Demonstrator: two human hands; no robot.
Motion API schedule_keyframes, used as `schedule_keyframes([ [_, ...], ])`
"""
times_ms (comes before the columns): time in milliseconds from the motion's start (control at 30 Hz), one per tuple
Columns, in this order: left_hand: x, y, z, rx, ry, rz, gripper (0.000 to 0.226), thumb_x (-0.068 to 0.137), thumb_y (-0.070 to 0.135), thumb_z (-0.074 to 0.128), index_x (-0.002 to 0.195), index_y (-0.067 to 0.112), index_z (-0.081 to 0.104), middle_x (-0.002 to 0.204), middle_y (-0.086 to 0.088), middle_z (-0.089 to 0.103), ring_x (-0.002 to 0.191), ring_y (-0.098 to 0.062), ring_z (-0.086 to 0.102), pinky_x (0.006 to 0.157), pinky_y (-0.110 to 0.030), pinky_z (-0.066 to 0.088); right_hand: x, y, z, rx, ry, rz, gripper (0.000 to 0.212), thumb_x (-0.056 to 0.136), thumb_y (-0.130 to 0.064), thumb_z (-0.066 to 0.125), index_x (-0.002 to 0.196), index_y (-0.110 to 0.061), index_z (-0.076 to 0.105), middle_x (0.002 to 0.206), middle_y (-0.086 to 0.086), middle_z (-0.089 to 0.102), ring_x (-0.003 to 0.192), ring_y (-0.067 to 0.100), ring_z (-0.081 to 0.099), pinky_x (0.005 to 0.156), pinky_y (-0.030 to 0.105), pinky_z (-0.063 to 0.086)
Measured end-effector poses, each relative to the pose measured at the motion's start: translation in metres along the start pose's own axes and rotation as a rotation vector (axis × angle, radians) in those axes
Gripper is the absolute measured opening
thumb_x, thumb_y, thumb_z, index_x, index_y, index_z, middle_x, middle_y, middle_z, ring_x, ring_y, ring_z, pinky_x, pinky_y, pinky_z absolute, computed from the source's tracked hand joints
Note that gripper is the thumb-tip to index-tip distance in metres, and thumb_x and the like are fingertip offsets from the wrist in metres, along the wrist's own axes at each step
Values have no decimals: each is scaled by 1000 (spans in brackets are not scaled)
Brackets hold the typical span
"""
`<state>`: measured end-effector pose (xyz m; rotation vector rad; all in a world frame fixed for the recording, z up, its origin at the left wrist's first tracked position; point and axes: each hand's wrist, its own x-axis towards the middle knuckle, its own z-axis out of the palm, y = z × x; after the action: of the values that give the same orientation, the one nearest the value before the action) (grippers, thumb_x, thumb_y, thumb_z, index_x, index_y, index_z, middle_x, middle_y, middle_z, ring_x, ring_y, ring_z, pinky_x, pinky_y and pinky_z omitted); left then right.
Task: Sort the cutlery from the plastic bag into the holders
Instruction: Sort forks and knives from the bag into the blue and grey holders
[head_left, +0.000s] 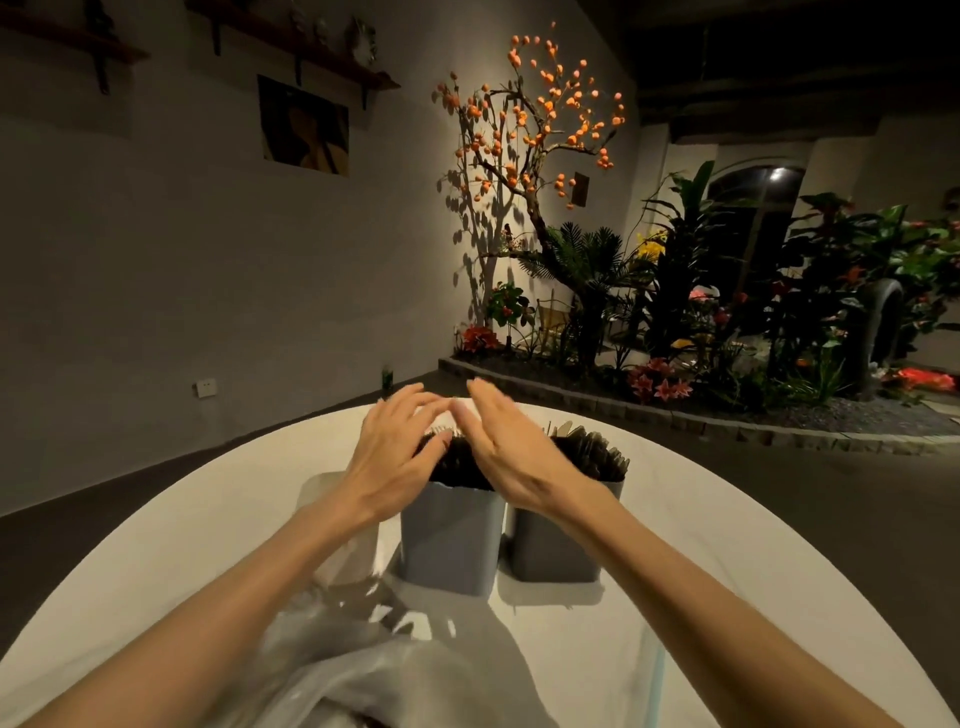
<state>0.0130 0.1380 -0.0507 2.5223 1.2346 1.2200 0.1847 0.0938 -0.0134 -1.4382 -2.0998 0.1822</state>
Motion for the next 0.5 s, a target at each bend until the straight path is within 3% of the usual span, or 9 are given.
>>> schedule_keyframes([
  [33, -5, 5, -13, 7, 43, 21, 48, 90, 38, 43, 128, 19, 64, 132, 0, 60, 131, -18, 46, 113, -42, 34, -5, -9, -9, 16, 48, -33, 55, 108, -48, 26, 144, -11, 43, 145, 12, 49, 132, 23, 47, 110, 36, 37],
  [100, -21, 20, -39, -46, 54, 24, 28, 91, 20, 55, 115, 20, 69, 116, 3, 62, 110, -12, 56, 95, -27, 45, -22, -28, -19, 37, 71, -100, 44, 107, -43, 35, 127, -13, 61, 120, 7, 66, 107, 19, 61, 96, 41, 50],
  [167, -47, 39, -62, -139, -13, -6, 19, 91, 6, 60, 96, 20, 71, 98, 5, 66, 90, -7, 61, 77, -18, 48, -48, -44, -17, 72, -60, -133, 37, 105, -41, 44, 104, -13, 69, 91, 1, 71, 81, 15, 67, 79, 43, 58],
  [267, -96, 59, -77, -278, -172, -104, 17, 81, 4, 57, 81, 15, 71, 75, 5, 69, 71, -11, 65, 65, -26, 54, -92, -52, 9, 11, -329, -149, 32, 104, -35, 51, 95, -12, 71, 81, -1, 74, 71, 9, 70, 74, 33, 60],
  [333, -136, 66, -76, -345, -426, -192, 19, 79, 2, 55, 82, 12, 71, 74, 2, 72, 69, -11, 68, 67, -28, 56, -119, -51, 37, -8, -480, -135, 20, 100, -22, 55, 97, -13, 73, 87, 1, 76, 78, 13, 72, 80, 35, 60],
  [433, -183, 62, -63, -4, -809, -160, 14, 86, 19, 58, 85, 32, 64, 92, 6, 71, 86, -12, 66, 80, -33, 56, -150, -55, 78, 32, -541, -127, 25, 92, -8, 57, 107, -17, 75, 106, 3, 75, 94, 18, 67, 87, 37, 56],
  [500, -200, 56, -59, 338, -834, -105, 5, 91, 29, 58, 93, 33, 58, 104, 8, 65, 95, -16, 59, 80, -31, 48, -160, -57, 96, 48, -459, -150, 30, 90, -8, 57, 113, -20, 72, 112, 1, 72, 99, 18, 63, 91, 39, 54],
])
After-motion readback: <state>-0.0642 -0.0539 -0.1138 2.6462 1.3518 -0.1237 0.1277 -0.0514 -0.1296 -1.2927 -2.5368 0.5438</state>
